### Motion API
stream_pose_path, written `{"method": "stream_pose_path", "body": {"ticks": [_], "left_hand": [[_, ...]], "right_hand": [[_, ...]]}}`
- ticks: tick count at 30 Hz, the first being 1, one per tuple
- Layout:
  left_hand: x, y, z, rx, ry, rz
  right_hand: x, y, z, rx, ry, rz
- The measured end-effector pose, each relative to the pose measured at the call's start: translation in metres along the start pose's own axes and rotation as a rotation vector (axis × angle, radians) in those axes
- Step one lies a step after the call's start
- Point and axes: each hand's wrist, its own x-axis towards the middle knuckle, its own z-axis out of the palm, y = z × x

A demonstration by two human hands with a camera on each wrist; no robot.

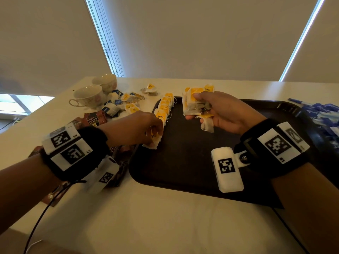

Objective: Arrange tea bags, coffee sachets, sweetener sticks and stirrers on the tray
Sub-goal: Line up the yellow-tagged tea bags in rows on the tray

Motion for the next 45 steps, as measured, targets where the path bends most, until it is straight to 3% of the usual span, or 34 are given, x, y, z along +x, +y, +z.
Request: {"method": "stream_pose_path", "body": {"ticks": [7, 13, 18, 25, 38, 45], "left_hand": [[0.002, 0.005, -0.007, -0.057, -0.036, -0.027], [0.010, 0.027, -0.023, -0.514, 0.448, 0.015], [0.027, 0.043, -0.022, -0.568, 0.575, 0.005], [0.035, 0.049, -0.018, -0.667, 0.554, -0.010], [0.034, 0.045, -0.021, -0.528, 0.598, 0.001], [0.010, 0.048, -0.035, -0.791, 0.551, 0.069]], "right_hand": [[0.000, 0.001, 0.001, -0.002, -0.024, 0.010], [-0.002, 0.002, 0.003, -0.033, -0.049, 0.001], [-0.002, 0.002, 0.003, -0.033, -0.060, -0.016], [0.000, 0.002, 0.003, 0.030, -0.082, 0.008], [0.000, 0.004, 0.004, -0.023, -0.183, 0.042], [-0.001, 0.003, -0.002, 0.046, -0.171, 0.050]]}}
